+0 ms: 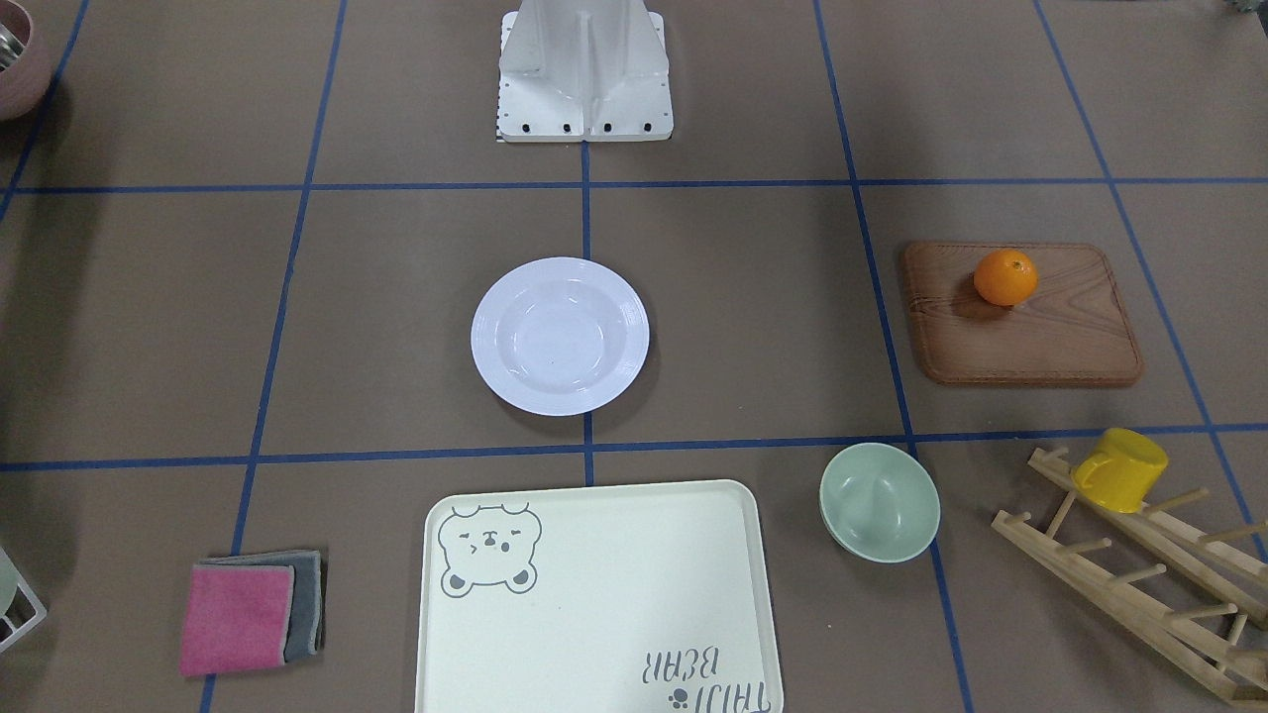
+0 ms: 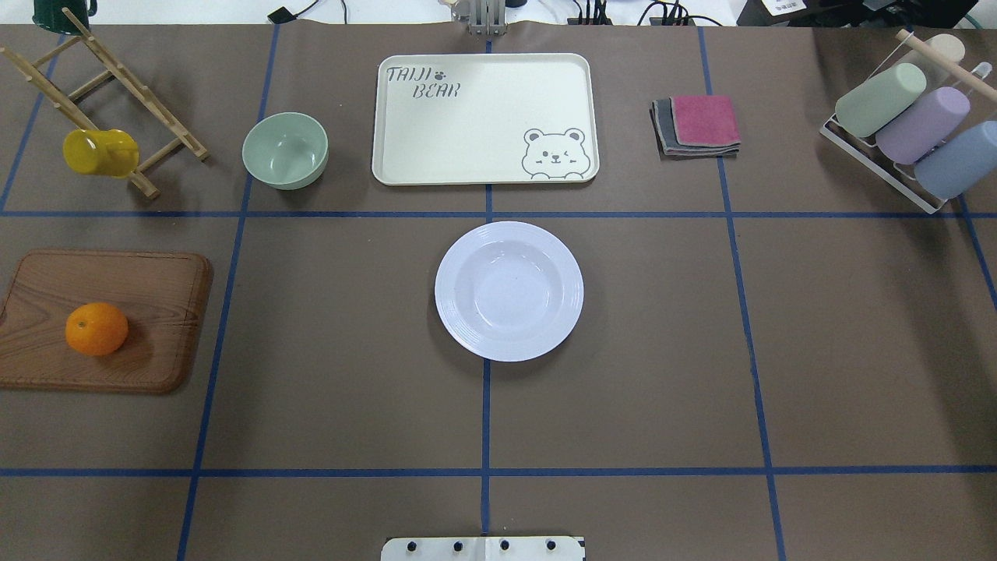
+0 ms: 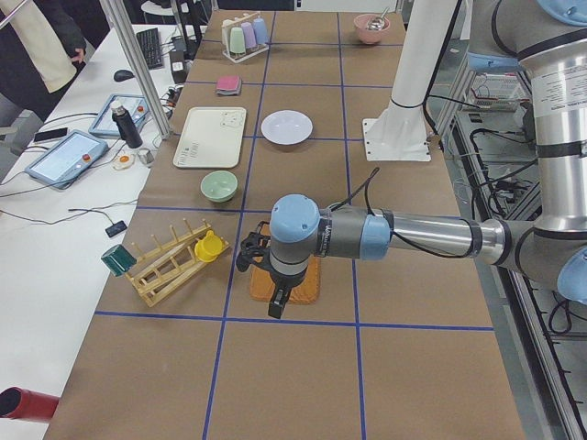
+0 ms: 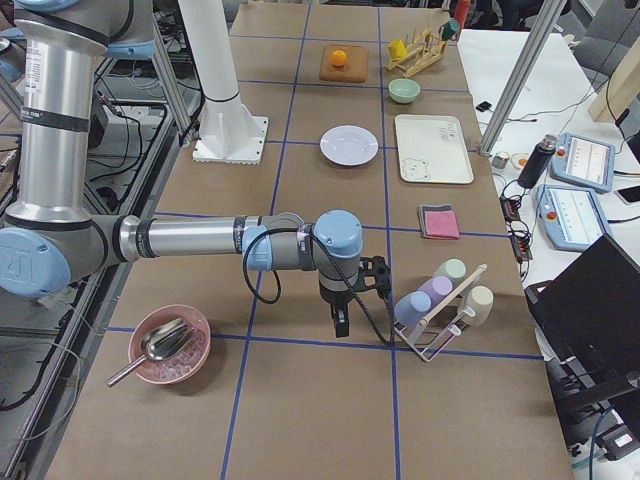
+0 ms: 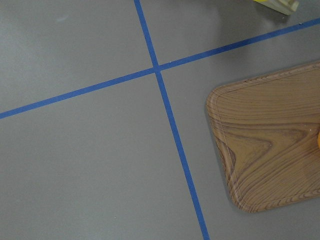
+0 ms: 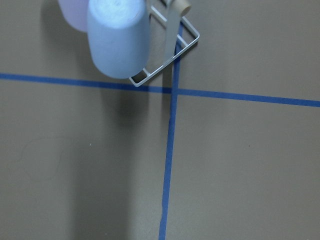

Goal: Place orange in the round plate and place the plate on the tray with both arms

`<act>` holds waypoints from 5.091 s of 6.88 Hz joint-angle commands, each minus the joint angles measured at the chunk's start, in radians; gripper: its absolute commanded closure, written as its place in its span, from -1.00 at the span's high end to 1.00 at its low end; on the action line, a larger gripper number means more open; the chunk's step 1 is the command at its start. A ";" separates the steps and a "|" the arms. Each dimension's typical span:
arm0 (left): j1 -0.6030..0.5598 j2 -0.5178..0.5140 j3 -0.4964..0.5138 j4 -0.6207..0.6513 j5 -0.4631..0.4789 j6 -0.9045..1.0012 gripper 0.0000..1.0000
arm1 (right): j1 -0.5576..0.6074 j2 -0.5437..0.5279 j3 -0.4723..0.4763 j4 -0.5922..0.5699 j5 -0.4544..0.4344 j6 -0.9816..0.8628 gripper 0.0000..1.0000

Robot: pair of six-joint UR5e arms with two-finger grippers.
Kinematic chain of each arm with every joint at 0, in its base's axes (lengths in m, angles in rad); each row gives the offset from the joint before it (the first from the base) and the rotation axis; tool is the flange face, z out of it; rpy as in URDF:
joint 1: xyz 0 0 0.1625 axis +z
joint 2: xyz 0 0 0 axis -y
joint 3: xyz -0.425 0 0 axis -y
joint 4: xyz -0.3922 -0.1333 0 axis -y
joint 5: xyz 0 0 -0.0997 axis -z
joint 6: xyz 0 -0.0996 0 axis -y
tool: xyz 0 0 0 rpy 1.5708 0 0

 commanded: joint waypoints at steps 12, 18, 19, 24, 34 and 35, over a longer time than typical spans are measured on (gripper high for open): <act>0.519 -0.124 0.021 -0.587 0.086 -0.748 0.96 | -0.347 0.114 0.095 0.363 -0.064 0.693 1.00; 0.758 -0.069 0.070 -0.650 0.255 -0.807 0.96 | -0.348 0.107 0.101 0.366 -0.064 0.695 1.00; 0.773 -0.061 0.093 -0.676 0.254 -0.808 0.96 | -0.348 0.105 0.103 0.366 -0.064 0.695 1.00; 0.804 -0.063 0.203 -0.853 0.254 -0.815 -0.88 | -0.348 0.105 0.101 0.366 -0.064 0.689 1.00; 1.121 -1.105 0.399 -0.075 0.508 -1.412 -1.00 | -0.456 0.202 0.091 0.480 -0.092 1.202 1.00; 1.135 -1.135 0.479 -0.115 0.531 -1.422 -1.00 | -0.491 0.202 0.092 0.534 -0.119 1.280 1.00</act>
